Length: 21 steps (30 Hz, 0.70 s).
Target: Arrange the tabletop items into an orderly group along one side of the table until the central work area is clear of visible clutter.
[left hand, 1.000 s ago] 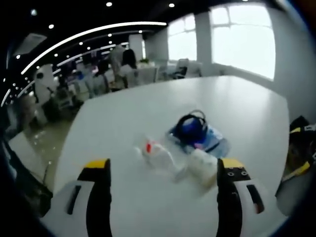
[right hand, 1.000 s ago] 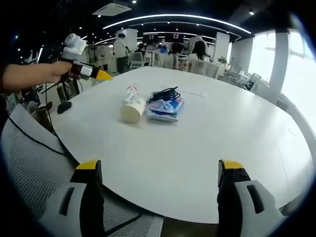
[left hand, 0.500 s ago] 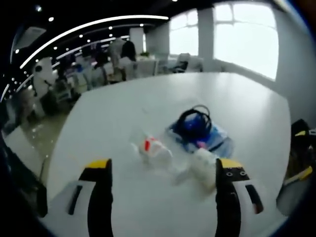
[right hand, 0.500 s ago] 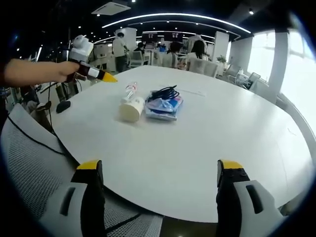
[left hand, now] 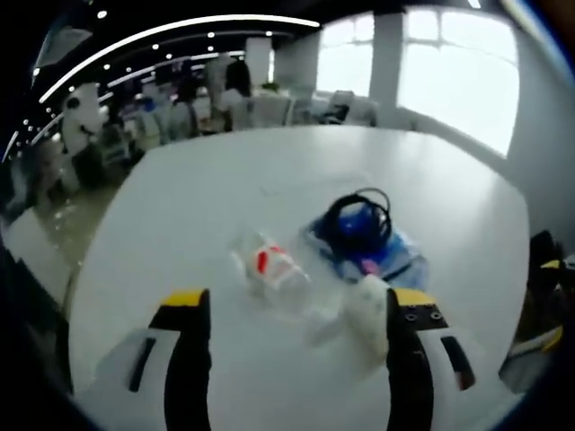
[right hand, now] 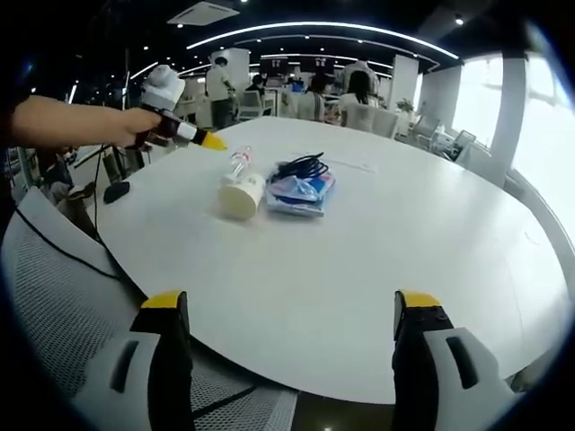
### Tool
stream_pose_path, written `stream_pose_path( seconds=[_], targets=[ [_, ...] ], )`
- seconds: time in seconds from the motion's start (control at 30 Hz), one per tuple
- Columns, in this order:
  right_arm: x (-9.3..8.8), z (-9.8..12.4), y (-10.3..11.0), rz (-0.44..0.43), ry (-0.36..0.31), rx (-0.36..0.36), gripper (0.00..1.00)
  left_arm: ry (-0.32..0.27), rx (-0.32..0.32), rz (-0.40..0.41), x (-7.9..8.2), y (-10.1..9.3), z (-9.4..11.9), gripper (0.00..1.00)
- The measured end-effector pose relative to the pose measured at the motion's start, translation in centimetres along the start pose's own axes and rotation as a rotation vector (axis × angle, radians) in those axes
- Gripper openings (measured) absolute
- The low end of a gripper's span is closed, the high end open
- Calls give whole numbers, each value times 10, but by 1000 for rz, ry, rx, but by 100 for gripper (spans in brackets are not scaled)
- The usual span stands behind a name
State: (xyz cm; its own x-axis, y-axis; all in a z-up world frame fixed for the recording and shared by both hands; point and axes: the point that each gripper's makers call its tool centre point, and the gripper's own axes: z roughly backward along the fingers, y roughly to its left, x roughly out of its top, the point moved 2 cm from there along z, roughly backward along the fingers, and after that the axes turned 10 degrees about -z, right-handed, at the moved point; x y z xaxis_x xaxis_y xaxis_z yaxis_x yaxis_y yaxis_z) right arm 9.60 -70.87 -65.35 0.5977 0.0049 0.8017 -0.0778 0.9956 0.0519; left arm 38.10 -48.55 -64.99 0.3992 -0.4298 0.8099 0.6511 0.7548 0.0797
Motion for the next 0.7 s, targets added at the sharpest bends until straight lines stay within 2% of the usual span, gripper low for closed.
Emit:
stream_pose_path(
  seconds=[0.2,0.37,0.7],
  targets=[
    [0,-1,-1,-1,5,-3,93,28,-7,43,0,0,-13,75],
    [1,-1,-3,-5,6,-5,92,50,-22,72,1,0,-23,68],
    [1,-2,-4,-11,11,-7,91,89,-25,105,2,7,-43,66]
  ],
)
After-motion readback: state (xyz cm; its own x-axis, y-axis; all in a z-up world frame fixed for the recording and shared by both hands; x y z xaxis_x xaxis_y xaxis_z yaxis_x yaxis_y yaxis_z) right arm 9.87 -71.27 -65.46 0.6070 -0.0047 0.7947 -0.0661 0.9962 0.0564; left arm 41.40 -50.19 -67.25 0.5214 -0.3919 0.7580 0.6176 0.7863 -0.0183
